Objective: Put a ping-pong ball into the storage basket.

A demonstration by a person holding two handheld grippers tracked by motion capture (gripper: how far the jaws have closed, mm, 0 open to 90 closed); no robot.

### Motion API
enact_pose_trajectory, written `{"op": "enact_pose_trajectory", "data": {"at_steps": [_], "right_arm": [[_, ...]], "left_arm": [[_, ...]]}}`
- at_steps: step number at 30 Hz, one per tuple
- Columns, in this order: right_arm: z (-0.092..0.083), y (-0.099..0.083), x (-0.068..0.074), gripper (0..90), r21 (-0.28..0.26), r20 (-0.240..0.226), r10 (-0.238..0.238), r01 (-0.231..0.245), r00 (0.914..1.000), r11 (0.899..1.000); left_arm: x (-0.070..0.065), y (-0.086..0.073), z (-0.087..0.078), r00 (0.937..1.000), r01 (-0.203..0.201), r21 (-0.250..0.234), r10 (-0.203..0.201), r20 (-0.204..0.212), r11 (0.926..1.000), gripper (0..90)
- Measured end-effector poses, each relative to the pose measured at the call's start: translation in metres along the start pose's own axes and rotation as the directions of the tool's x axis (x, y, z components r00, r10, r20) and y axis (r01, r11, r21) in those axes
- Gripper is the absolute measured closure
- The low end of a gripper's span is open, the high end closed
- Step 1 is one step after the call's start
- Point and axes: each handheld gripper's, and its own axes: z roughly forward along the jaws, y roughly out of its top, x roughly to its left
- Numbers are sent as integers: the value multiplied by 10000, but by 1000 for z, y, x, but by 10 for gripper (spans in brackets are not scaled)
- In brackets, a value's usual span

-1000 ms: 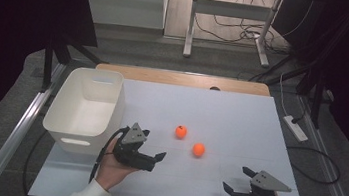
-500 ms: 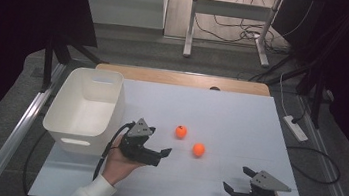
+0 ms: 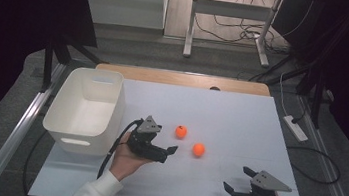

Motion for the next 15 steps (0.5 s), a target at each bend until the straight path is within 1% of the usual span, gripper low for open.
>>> {"op": "enact_pose_trajectory", "data": {"at_steps": [4, 7, 11, 15], "right_arm": [[0, 0, 0, 103, -26, 19, 19, -19, 10000, 10000], [0, 0, 0, 103, -11, 18, 24, -24, 10000, 10000], [0, 0, 0, 103, -26, -1, -6, 6, 10000, 10000], [0, 0, 0, 103, -24, 2, -2, 2, 10000, 10000]], "left_arm": [[2, 2, 4, 9997, 157, -42, -156, 180, 9999, 101], [3, 4, 6, 9999, 96, 35, -96, 125, 9999, 101], [5, 7, 8, 9997, 169, -23, -169, 174, 9999, 101], [6, 9, 11, 9996, 215, 18, -215, 174, 9998, 102]]}}
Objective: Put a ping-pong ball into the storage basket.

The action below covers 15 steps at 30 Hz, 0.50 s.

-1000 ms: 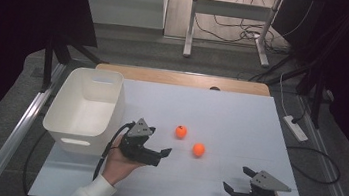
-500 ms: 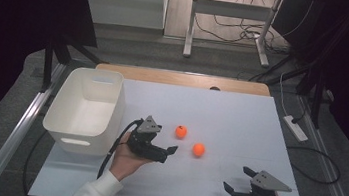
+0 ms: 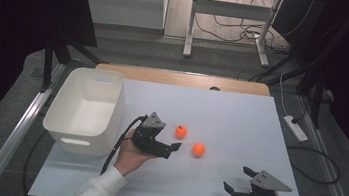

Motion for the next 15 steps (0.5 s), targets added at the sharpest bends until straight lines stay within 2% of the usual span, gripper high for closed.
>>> {"op": "enact_pose_trajectory", "data": {"at_steps": [8, 15], "right_arm": [[-1, 0, 0, 103, -42, 19, -9, 9, 10000, 10000], [-1, 1, 0, 102, -85, -66, 48, -49, 10000, 10000]], "left_arm": [[0, 6, 9, 9999, -127, 252, 128, -36, 9996, 101], [2, 10, 15, 10000, -53, 332, 54, -19, 9994, 103]]}}
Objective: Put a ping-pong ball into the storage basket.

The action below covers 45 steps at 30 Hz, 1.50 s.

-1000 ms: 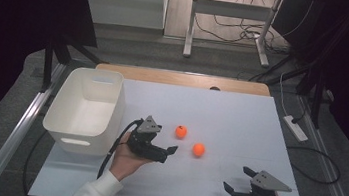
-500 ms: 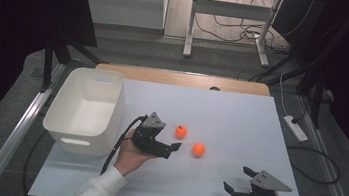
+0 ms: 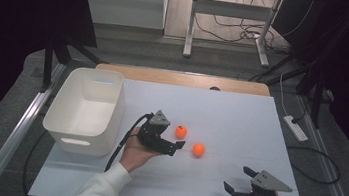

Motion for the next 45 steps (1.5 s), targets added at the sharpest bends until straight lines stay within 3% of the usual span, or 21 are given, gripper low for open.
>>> {"op": "enact_pose_trajectory", "data": {"at_steps": [9, 28, 45], "right_arm": [[0, 0, 0, 103, 22, 40, -80, 80, 10000, 10000], [0, 0, 0, 103, 64, 55, -60, 60, 10000, 10000], [0, -1, 0, 103, 76, 64, -53, 53, 10000, 10000]], "left_arm": [[5, 3, 8, 9999, 123, 98, -123, -35, 9999, 103], [16, 18, 26, 9987, -87, 442, 109, -506, 9990, 104], [27, 17, 48, 9983, 379, 664, -348, -470, 9971, 105]]}}
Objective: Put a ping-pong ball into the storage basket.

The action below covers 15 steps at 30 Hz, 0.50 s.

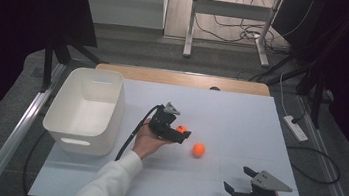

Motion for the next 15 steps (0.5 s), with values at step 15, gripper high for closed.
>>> {"op": "enact_pose_trajectory", "data": {"at_steps": [15], "right_arm": [[0, 0, 0, 102, 38, 28, -21, 21, 10000, 10000]], "left_arm": [[9, -3, 10, 9996, 210, 325, -203, -215, 9992, 105]]}}
